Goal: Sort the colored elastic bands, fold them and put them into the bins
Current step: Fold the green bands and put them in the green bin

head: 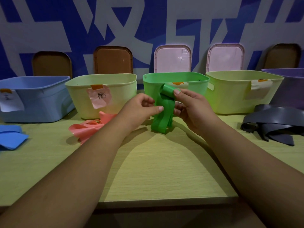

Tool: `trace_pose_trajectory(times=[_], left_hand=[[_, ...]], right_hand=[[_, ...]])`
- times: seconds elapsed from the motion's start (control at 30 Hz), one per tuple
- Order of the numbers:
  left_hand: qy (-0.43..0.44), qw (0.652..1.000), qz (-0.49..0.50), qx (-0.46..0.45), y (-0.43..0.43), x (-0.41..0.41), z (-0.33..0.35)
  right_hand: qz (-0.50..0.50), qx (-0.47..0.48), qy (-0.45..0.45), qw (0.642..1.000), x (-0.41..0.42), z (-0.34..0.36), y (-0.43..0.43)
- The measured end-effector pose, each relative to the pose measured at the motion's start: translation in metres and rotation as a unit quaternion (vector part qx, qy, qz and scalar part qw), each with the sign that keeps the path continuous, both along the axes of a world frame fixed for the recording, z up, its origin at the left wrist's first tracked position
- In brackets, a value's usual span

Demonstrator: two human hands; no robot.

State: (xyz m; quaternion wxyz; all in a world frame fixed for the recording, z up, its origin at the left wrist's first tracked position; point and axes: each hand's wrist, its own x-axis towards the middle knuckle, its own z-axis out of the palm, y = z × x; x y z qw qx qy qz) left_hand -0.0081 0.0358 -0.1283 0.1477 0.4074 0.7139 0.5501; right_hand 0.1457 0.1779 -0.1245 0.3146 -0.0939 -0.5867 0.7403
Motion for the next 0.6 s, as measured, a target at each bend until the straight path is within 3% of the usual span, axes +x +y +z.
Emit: trace_pose_trajectory(times=[0.1, 0.27, 0.6], left_hand=[[-0.040, 0.997, -0.036, 0.051, 0.0009, 0.0040, 0.0020], [-0.021, 0.996, -0.019, 0.088, 0.0041, 0.0073, 0.0012], [0.054, 0.995, 0.014, 0.081, 0.0035, 0.0097, 0.0029]], right_hand=[[-0.001, 0.012, -0.003, 1.000, -0.0021, -0.0020, 0.0009], [-0.017, 0.043, -0.014, 0.999, -0.0054, -0.0045, 0.0018], [-0.068, 0.114, -0.059, 0.989, -0.0068, -0.0062, -0.0015]])
